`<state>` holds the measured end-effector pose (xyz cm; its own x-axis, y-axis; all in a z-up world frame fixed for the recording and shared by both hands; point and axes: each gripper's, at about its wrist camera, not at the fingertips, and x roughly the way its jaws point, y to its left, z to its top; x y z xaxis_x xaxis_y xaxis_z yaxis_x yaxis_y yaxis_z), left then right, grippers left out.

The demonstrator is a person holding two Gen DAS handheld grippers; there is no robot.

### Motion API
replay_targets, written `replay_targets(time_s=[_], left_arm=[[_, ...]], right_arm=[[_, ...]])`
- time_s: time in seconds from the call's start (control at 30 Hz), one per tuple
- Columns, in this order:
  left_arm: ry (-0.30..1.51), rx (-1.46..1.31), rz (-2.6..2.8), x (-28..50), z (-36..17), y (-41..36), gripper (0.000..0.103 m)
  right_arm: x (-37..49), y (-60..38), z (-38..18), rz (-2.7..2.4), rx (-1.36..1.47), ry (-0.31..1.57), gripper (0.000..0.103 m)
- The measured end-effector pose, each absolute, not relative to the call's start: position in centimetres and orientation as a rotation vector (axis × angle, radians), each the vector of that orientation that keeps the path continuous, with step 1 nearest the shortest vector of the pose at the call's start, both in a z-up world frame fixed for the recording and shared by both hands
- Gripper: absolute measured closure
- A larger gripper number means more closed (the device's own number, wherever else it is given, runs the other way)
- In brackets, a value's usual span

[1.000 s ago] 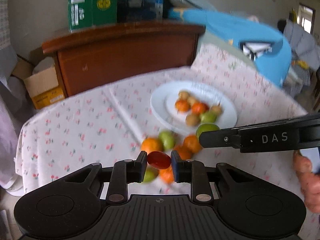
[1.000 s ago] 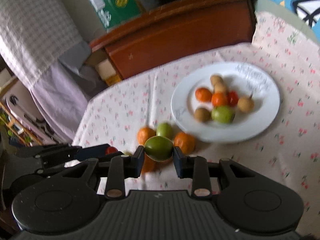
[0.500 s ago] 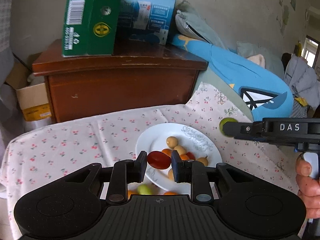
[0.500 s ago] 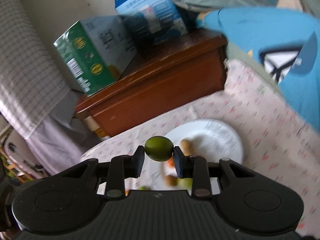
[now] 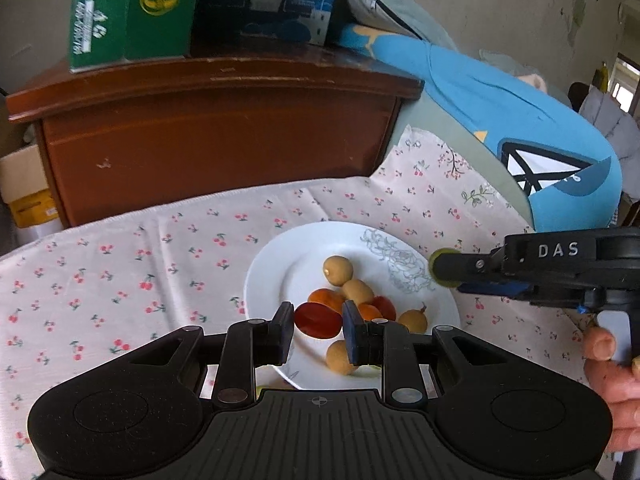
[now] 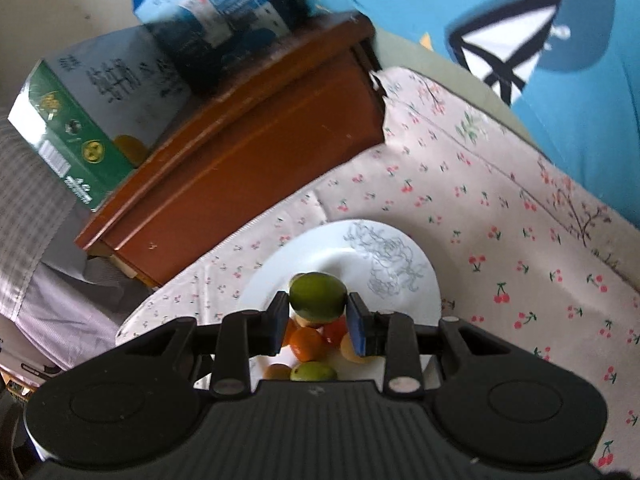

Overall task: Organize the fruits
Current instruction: 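Carry the tomato with the left tool onto the plate while the right tool places the green fruit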

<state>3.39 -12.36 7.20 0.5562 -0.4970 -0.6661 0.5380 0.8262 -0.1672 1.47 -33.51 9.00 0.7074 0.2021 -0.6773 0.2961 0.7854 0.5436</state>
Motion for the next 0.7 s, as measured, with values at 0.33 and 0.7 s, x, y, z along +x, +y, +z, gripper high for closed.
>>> replay_targets(time_s=[0.33, 0.7], left_arm=[[0.82, 0.053, -0.593, 4.8, 5.1, -13.8, 0.08], [0.778, -0.005, -0.54, 5.1, 7.2, -13.2, 0.038]], right_arm=[[3.1, -33.1, 7.0, -0.076, 0.66, 0.845, 0.072], [3.6, -33.5, 7.1, -0.068, 0.699, 0.829, 0.069]])
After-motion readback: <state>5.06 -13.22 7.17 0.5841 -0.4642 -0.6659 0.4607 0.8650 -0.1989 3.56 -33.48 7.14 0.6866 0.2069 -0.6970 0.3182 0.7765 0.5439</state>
